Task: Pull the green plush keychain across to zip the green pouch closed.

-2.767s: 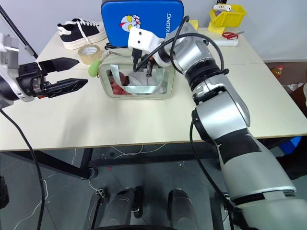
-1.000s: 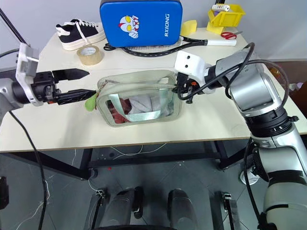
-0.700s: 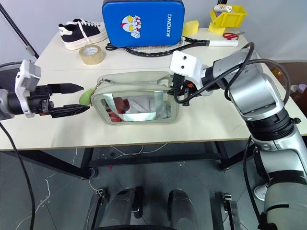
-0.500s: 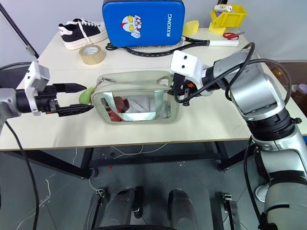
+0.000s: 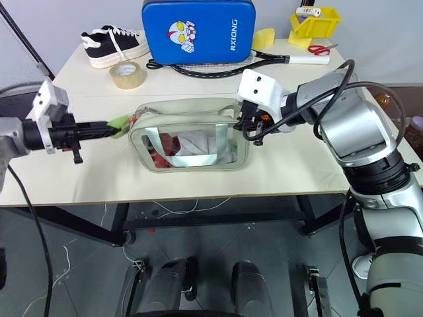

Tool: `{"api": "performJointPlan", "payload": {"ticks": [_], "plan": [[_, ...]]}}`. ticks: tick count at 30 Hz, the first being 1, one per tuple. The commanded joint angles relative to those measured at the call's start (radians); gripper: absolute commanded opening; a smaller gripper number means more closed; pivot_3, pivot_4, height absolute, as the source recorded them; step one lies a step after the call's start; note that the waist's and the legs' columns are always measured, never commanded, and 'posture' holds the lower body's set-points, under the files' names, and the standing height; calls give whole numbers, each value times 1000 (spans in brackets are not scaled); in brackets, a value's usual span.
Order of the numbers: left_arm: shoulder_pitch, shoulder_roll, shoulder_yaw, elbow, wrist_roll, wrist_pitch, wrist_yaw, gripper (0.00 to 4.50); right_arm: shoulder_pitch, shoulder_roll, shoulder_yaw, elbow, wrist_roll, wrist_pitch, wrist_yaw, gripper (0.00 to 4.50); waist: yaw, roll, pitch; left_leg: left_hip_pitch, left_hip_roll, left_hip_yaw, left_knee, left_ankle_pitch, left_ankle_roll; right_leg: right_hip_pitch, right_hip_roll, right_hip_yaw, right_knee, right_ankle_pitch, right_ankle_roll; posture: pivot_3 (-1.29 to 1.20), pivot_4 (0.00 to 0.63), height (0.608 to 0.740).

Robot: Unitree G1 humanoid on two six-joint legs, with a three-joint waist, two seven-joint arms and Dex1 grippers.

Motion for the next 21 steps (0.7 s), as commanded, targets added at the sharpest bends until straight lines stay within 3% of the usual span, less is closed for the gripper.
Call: {"api": "performJointPlan", "payload": {"ticks": [1,4,5,7,13,14,21], "plan": [[-109,-64,27,-51,-68,36,46,44,-11,4,-34,-18,16,-14,-15,0,-1,0,0,0,0,0,0,0,0,0,0,0,0,0,0,0,150,740],[-163,-150,-44,-55,-46,33,62,44,-10,15,-31,-11,17,-19,-27,0,-1,0,0,0,-1,0,0,0,0,1,0,0,0,0,1,0,150,740],[-172,-168,-67,-42,-24,36,73,346,-10,17,-30,-8,15,-20,-31,0,-2,0,0,0,-1,0,1,0,1,1,0,0,0,0,1,0,150,740],[-183,-190,-95,-22,1,37,85,1057,-8,18,-31,-10,15,-16,-36,0,-6,0,0,1,-1,1,0,0,1,1,1,0,0,1,1,0,150,740],[-186,-166,-109,10,74,0,109,4138,1,12,-40,-23,24,3,-56,0,-7,0,0,1,0,0,0,0,1,0,3,1,1,1,1,0,150,740],[-182,-151,-99,14,79,-3,106,4488,3,10,-42,-26,25,6,-59,0,-6,0,0,1,0,0,0,0,1,0,3,1,1,1,1,0,150,740],[-45,-22,-56,-66,56,7,18,4488,14,7,-47,-33,41,6,-72,0,-7,0,0,1,0,0,0,0,1,0,2,1,1,1,1,0,150,740]]}}
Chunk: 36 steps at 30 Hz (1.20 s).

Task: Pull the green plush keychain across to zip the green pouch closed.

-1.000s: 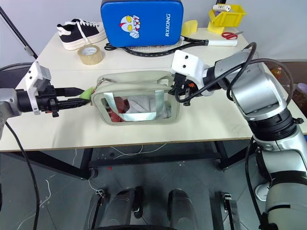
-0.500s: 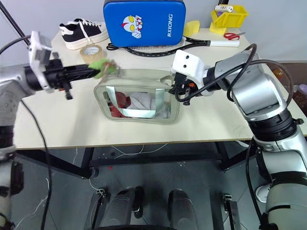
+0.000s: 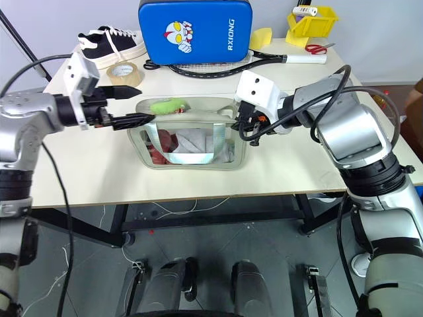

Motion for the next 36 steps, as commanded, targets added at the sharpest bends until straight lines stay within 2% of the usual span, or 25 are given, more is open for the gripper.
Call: {"api": "performJointPlan", "payload": {"ticks": [1,3,4,10,11,13,14,18,21,23,26,28,29,31,35,36], "plan": [[79,43,26,-86,-20,-8,-52,4262,-10,-8,-40,-26,10,-8,-13,0,1,0,0,0,0,0,0,0,0,0,0,0,0,0,0,0,150,740],[115,44,20,-105,-14,-13,-53,3681,-13,-5,-39,-22,12,-9,-16,0,4,0,0,0,0,0,0,0,0,0,-1,0,0,0,0,0,150,740],[122,36,18,-108,-9,-20,-48,3241,-14,-5,-38,-22,13,-9,-16,0,6,0,0,0,0,0,0,0,0,0,-1,0,0,0,0,0,150,740],[118,-2,3,-99,7,-31,-28,49,-19,-4,-38,-19,16,-8,-20,0,4,0,0,0,-1,0,0,0,0,1,-1,0,-1,0,0,0,150,740],[117,-3,3,-100,10,-31,-25,18,-19,-5,-38,-20,16,-11,-21,0,3,0,0,0,0,0,0,0,0,0,-1,0,-1,0,0,0,150,740],[112,-8,-1,-92,31,-30,4,0,-11,-17,-54,-33,30,-17,-7,753,3,0,0,0,0,0,0,0,0,0,-1,0,0,0,0,0,150,740],[110,-9,-1,-90,38,-29,13,0,-7,-23,-60,-40,39,-18,0,982,4,0,0,0,0,0,0,0,0,0,-1,0,0,0,0,0,150,740],[115,-9,-1,-104,43,-26,21,0,-57,3,-188,-52,165,-8,32,2989,5,0,0,0,-1,0,0,0,0,1,-1,0,0,0,0,0,150,740],[122,-12,0,-114,41,-23,23,0,-128,87,-168,-21,174,-28,-10,4475,0,0,0,1,0,0,0,0,0,1,-1,0,0,0,0,0,150,740],[122,-15,0,-117,44,-22,26,0,-157,154,-109,9,151,-37,-38,4475,-1,0,0,1,0,-1,0,0,0,1,0,0,0,0,0,0,150,740],[125,-19,1,-127,44,-16,33,0,-226,303,5,167,54,-88,-126,4475,-5,0,0,1,0,0,-1,0,0,1,0,0,0,0,0,0,150,740],[128,-20,2,-137,43,-11,39,0,-254,350,54,236,9,-107,-143,4475,1,0,0,1,0,0,0,0,0,0,0,0,1,0,0,0,150,740],[129,-21,3,-143,41,-6,42,0,-266,371,65,271,-3,-113,-149,4251,6,0,0,-1,0,-1,0,0,0,0,0,0,1,0,0,0,150,740],[133,-20,5,-151,40,0,47,0,-286,394,80,326,-26,-134,-156,3618,9,0,0,-2,-1,-1,0,0,0,0,-1,0,0,0,0,0,150,740],[139,-18,6,-161,37,5,52,0,-309,410,34,352,5,-104,-143,1674,4,0,0,-2,-3,0,1,0,1,0,-2,0,-1,2,2,0,150,740],[140,-18,7,-161,39,4,56,0,-308,405,23,341,15,-93,-138,996,3,0,0,-2,-3,0,1,0,1,0,-2,0,-1,2,2,0,150,740]]}}
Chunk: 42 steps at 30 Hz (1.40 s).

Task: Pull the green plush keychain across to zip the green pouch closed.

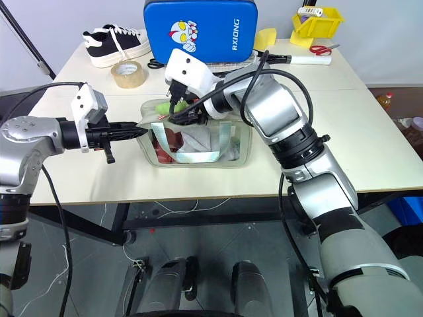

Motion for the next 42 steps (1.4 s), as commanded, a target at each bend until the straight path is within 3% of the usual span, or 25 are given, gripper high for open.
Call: {"api": "performJointPlan", "payload": {"ticks": [1,2,8,9,11,13,17,20,24,29,35,38,42], "plan": [[-1,11,22,-32,-7,4,8,0,-38,-11,-70,-42,28,21,11,545,0,0,0,1,0,0,0,0,0,0,0,0,1,0,0,0,150,740],[0,11,21,-32,-7,3,9,0,-29,-23,-85,-57,40,38,15,92,0,0,0,1,1,-1,0,0,0,0,1,0,1,0,0,0,150,740],[2,9,24,-30,-9,5,15,0,11,-126,-179,-76,67,128,3,36,4,0,0,1,1,-1,0,0,0,0,1,0,1,0,0,0,150,740],[4,10,25,-34,-10,7,16,0,24,-173,-194,-61,39,125,-20,36,5,0,0,1,1,-1,0,0,0,0,1,0,1,0,0,0,150,740],[15,14,33,-40,-12,13,26,0,103,-387,-185,-4,-88,40,-57,36,17,0,0,1,0,-1,0,0,0,1,0,0,0,0,0,0,150,740],[25,17,41,-46,-18,15,32,0,170,-529,-162,35,-163,-22,-76,36,30,-1,0,0,-1,0,0,0,0,1,-1,0,-2,0,-1,0,150,740],[39,23,50,-62,-36,25,48,0,259,-633,-152,79,-230,-67,-131,36,-8,0,0,1,-1,7,-1,-1,2,-1,-3,6,-5,0,0,0,150,740],[42,24,59,-73,-56,47,63,0,322,-639,-166,-9,-194,-35,-97,36,-24,0,0,2,3,9,-2,-2,3,-2,1,8,-2,1,1,0,150,740],[43,30,59,-85,-61,52,71,0,481,-551,-151,-256,-89,75,-60,36,-27,0,0,4,5,7,-3,-2,2,-2,4,8,0,1,1,0,150,740],[42,25,56,-103,-71,63,86,0,669,-477,-57,-380,-140,126,-128,36,-24,0,0,5,4,6,-2,-2,3,0,3,8,0,1,1,0,150,740],[38,24,55,-113,-88,75,87,0,672,-440,-90,-356,-128,152,-155,36,-23,-3,-2,5,4,6,-1,-2,2,1,3,7,-1,0,1,0,150,740],[37,28,54,-111,-83,70,89,0,606,-436,-137,-299,-127,151,-170,36,-24,-3,-2,5,4,6,-1,-2,2,1,2,7,-1,0,1,0,150,740],[48,30,59,-122,-86,69,92,0,486,-391,-231,-223,-90,203,-204,1525,-22,-3,-2,5,4,6,-1,-2,2,1,2,7,-1,0,1,0,150,740]]}}
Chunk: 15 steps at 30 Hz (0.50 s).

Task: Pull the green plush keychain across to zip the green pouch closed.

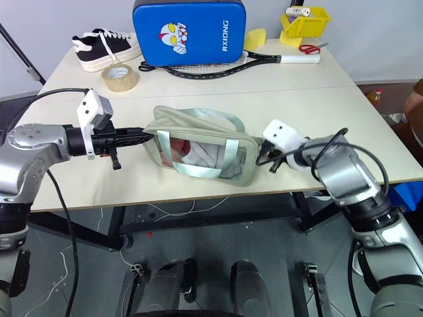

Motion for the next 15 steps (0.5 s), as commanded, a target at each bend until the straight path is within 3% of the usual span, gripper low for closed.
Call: {"api": "performJointPlan", "payload": {"ticks": [1,5,6,9,15], "plan": [[3,25,64,-24,-3,-6,17,0,-88,11,-112,11,51,63,-8,2012,3,0,0,0,0,0,0,0,0,0,0,0,0,0,0,0,150,740],[13,27,76,-45,-15,10,25,0,-144,-17,-198,-52,144,113,49,4134,11,0,0,-2,0,0,0,0,0,-2,0,0,0,0,0,0,150,740],[15,28,81,-50,-19,20,29,360,-152,-29,-220,-59,164,110,64,4487,15,0,0,-2,0,1,0,0,0,-2,0,0,0,0,0,0,150,740],[14,30,100,-68,-53,61,29,1556,-176,-63,-277,-41,206,73,97,4500,24,0,0,-2,0,1,0,0,0,-2,-1,0,0,0,0,0,150,740],[-8,84,155,-101,-136,103,-36,4479,-178,-140,-292,16,243,-26,183,4500,23,0,0,-2,-1,1,1,0,0,-1,-3,0,-2,0,-1,0,150,740]]}}
